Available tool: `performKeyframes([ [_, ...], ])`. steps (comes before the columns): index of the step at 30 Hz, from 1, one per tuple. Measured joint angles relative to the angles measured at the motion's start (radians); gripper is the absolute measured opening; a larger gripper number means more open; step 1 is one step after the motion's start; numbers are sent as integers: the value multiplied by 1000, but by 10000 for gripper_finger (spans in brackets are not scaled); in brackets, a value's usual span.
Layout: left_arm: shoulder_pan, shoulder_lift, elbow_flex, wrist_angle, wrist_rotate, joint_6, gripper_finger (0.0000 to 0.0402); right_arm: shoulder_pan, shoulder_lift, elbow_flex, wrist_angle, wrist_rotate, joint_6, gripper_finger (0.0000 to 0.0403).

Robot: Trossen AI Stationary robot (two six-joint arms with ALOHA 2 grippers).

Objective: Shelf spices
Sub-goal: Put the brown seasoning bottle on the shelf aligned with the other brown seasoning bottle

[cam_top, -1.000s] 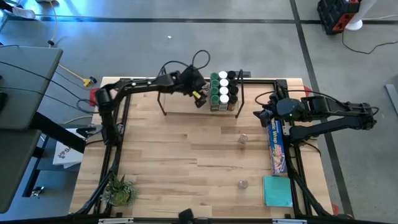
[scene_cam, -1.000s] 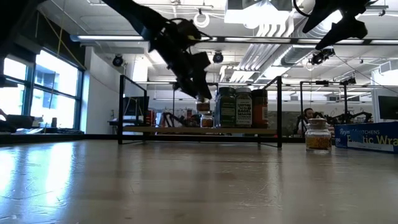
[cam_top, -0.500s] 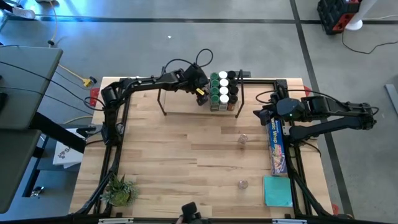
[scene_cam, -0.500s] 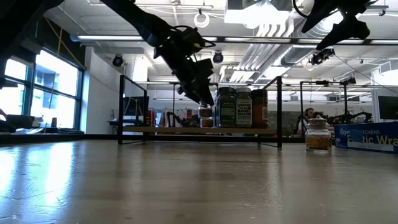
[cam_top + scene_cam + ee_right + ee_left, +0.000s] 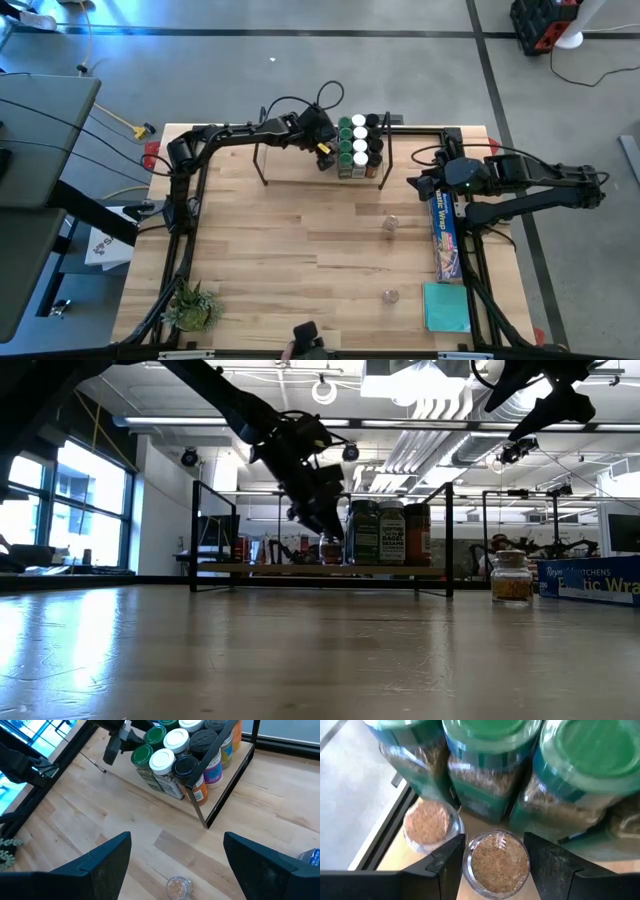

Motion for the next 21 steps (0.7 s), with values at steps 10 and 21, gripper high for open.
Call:
performKeyframes([
  [10, 5, 0, 0, 40, -1, 7, 196, 0, 0, 0, 2, -11, 1, 312],
  [21, 6, 0, 0, 41, 7, 5, 210, 0, 0, 0, 4, -21, 2, 312],
])
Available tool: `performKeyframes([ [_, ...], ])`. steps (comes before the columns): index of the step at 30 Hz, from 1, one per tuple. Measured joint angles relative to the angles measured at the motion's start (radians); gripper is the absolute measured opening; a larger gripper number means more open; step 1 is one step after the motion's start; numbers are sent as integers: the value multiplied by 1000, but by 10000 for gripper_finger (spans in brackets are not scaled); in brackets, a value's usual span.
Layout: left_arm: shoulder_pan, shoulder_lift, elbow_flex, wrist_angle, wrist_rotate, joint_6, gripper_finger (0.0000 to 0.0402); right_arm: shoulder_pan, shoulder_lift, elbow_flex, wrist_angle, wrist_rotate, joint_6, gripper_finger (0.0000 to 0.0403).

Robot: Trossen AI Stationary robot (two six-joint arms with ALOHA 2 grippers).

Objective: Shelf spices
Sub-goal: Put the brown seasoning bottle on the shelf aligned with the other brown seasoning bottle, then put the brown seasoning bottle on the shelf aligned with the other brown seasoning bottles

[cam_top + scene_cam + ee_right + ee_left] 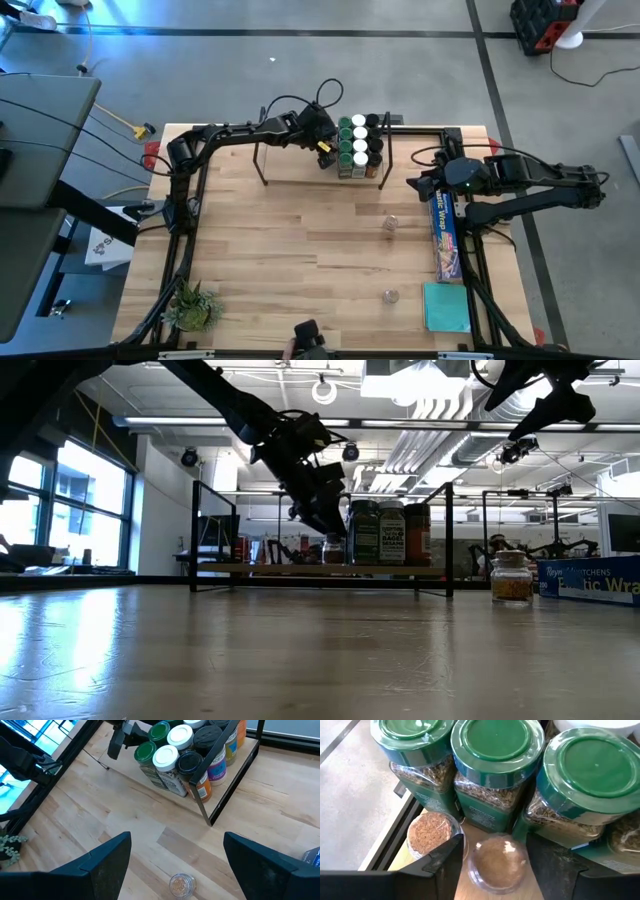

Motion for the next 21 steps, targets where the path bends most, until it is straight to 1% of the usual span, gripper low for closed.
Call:
performKeyframes([
  [6, 0, 0, 0, 0, -18, 7, 258, 0, 0, 0, 0, -1, 18, 312],
  [9, 0, -5, -1, -4, -22, 16, 273, 0, 0, 0, 0, -2, 19, 312],
  [15, 0, -83, -2, -52, -35, 34, 275, 0, 0, 0, 0, -3, 18, 312],
  [21, -21, -209, -1, -143, -33, 51, 274, 4, 0, 0, 0, -17, 3, 312],
])
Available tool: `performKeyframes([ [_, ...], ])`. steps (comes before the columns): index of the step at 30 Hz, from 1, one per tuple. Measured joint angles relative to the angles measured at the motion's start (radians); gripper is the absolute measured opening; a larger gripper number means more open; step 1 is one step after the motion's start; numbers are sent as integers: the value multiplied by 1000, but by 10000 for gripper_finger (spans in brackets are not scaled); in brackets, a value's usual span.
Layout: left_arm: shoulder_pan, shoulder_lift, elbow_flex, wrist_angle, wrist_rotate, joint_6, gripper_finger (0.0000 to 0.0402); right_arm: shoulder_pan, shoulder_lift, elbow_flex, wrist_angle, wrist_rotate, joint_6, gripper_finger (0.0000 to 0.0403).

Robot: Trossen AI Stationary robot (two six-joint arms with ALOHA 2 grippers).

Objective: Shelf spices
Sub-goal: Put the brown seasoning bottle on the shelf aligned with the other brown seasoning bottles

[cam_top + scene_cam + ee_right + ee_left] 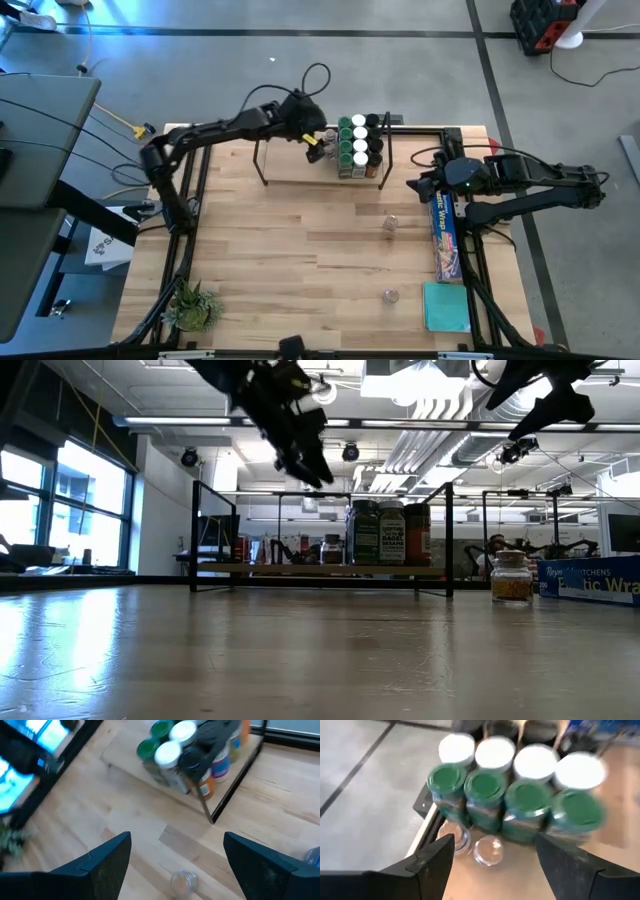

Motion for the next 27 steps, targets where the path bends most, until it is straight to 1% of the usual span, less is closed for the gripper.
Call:
performKeyframes([
  [4, -45, -105, 0, -70, 0, -71, 274, 12, 6, -8, 5, -97, -148, 312],
  [6, -77, -153, 0, -107, 1, -125, 274, 19, 17, -42, 14, -191, -295, 312],
  [9, -133, -222, 0, -154, 0, -211, 274, 35, 41, -132, 74, -369, -520, 312],
  [11, -174, -259, 0, -186, -3, -263, 274, 42, 67, -203, 108, -422, -605, 312],
  [14, -241, -304, 0, -250, -41, -332, 274, 42, 110, -305, 205, -411, -672, 312],
  [16, -286, -329, 0, -305, -87, -377, 273, 32, 143, -366, 270, -385, -677, 312],
  [20, -370, -358, 0, -408, -183, -441, 273, 13, 211, -443, 421, -376, -654, 312],
  [24, -430, -363, 0, -473, -231, -488, 273, 13, 305, -466, 456, -351, -668, 311],
  [27, -461, -363, 0, -501, -237, -508, 273, 13, 374, -466, 481, -349, -664, 292],
])
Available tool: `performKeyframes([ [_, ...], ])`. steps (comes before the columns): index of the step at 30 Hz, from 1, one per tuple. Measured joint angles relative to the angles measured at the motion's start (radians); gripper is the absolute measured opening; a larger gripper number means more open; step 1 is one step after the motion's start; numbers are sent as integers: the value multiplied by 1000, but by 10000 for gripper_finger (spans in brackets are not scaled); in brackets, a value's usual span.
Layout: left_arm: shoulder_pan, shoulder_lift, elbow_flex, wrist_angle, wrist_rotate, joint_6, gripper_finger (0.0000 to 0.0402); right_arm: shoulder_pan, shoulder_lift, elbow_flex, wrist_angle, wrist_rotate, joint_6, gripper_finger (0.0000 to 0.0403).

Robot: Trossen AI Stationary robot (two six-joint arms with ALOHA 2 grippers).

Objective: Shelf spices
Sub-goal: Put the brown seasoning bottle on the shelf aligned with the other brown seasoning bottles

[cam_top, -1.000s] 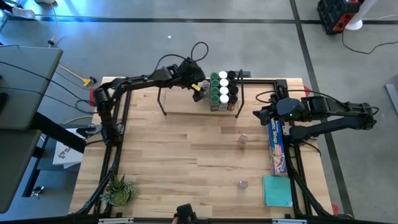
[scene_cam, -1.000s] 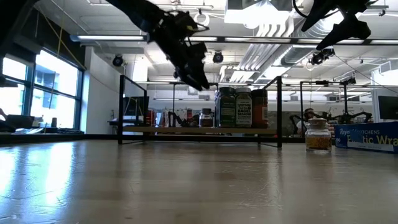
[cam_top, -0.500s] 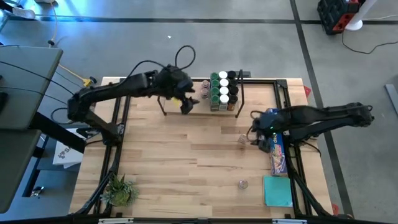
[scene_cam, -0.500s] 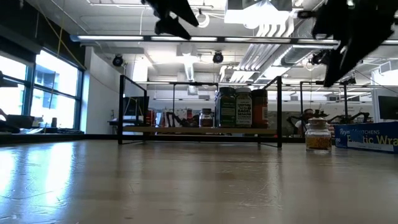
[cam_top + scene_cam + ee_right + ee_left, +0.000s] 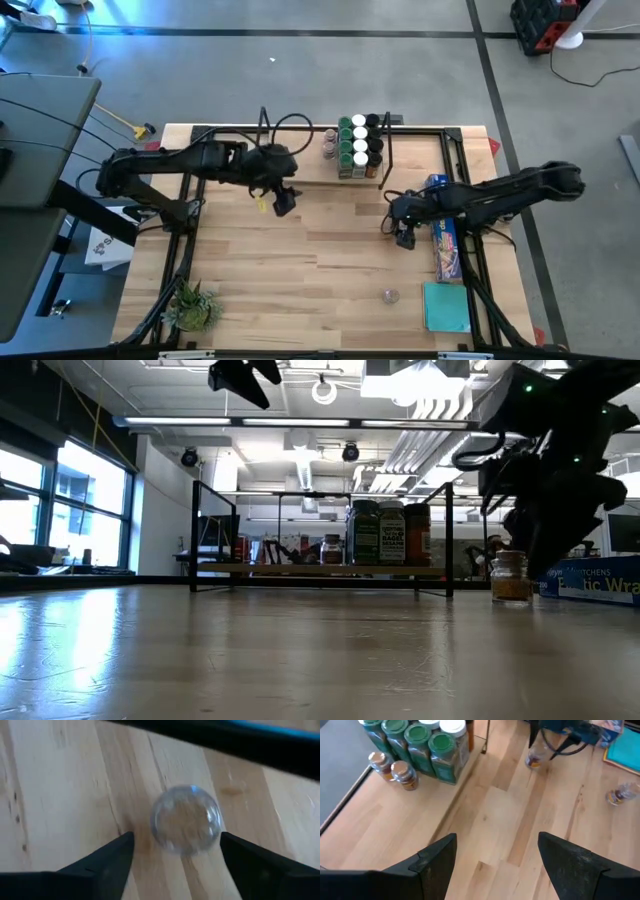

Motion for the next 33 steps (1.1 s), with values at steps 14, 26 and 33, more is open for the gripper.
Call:
performKeyframes([
  [14, -32, 0, 0, -18, -3, -6, 273, -4, 370, 165, 362, -38, -19, 67],
  [26, -59, -15, 0, -153, 63, -66, 273, -48, 790, 630, 388, -39, -128, 64],
  [33, -116, -82, -18, -241, 3, -86, 273, -119, 720, 770, 182, -41, -149, 65],
])
